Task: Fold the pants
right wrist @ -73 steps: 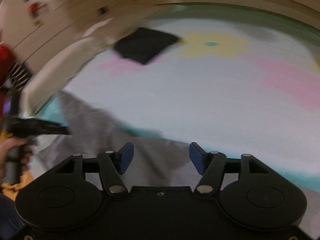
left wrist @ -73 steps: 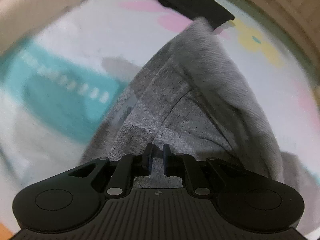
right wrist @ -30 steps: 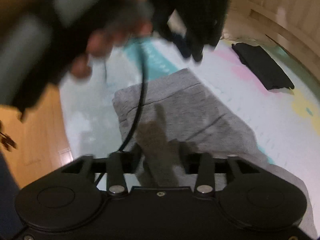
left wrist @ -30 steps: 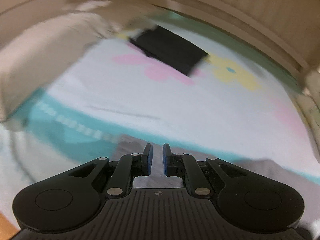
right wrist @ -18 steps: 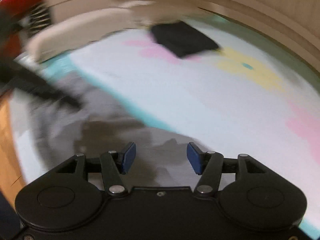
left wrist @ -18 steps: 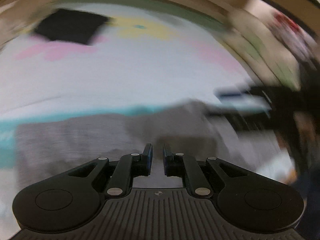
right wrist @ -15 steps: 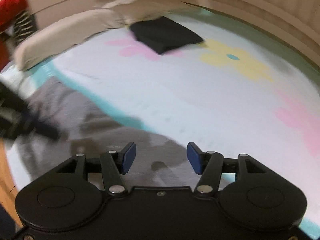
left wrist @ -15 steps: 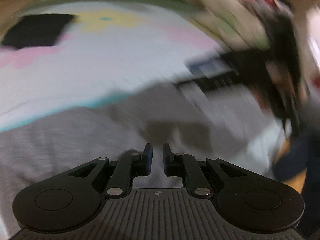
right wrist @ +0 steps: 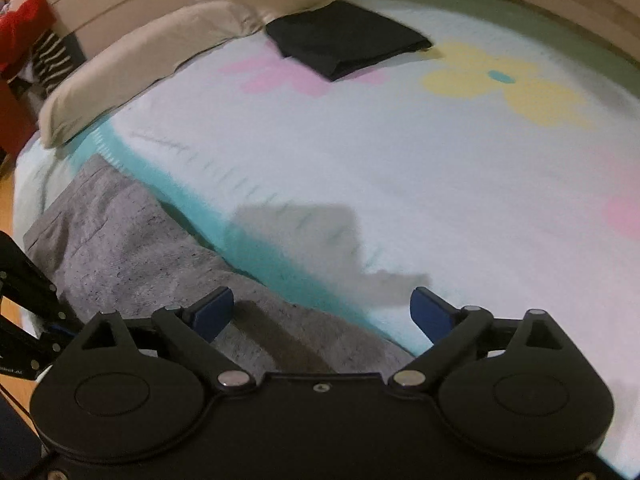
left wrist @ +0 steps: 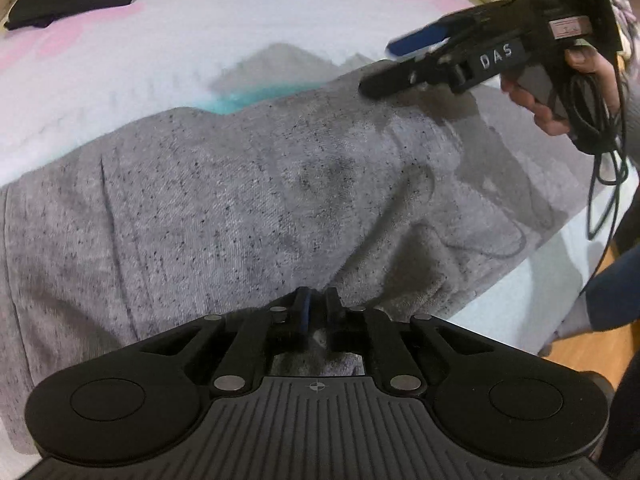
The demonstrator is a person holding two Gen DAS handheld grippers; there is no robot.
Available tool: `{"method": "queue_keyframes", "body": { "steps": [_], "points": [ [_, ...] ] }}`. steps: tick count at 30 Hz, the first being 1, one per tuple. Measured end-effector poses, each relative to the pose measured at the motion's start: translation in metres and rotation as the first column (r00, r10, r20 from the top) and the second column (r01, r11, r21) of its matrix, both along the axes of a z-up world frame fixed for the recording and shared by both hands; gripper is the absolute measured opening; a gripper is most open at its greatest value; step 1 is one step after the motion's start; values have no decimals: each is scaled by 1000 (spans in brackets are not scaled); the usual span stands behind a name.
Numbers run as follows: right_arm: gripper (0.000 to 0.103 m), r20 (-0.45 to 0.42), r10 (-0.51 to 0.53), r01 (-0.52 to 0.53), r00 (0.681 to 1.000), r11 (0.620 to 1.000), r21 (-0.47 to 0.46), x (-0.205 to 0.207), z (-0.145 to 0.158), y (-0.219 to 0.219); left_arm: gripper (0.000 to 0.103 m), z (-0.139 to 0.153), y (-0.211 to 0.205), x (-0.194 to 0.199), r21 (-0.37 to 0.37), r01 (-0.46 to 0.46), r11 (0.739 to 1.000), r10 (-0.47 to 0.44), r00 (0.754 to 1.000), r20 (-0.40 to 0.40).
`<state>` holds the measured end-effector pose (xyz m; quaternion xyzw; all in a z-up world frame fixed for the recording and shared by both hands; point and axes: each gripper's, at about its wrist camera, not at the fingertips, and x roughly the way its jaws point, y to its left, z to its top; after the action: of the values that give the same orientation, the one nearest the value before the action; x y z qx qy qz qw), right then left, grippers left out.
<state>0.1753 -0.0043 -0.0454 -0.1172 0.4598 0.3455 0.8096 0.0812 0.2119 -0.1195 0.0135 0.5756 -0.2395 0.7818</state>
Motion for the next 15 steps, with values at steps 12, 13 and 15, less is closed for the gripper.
{"method": "queue_keyframes", "body": {
  "steps": [12,13,15],
  "points": [
    [10,277,300,-268,913,952,-148,-125,22,18,10,59,44,32,-183,-323,929,363,892,268],
    [10,303,332,-287,893,940,-184,-138,19,20,10,61,45,37,-186,-349,919,389,880,272],
    [5,332,404,-329,852,908,-261,-164,6,24,10,56,40,47,-180,-381,907,417,874,250]
  ]
}}
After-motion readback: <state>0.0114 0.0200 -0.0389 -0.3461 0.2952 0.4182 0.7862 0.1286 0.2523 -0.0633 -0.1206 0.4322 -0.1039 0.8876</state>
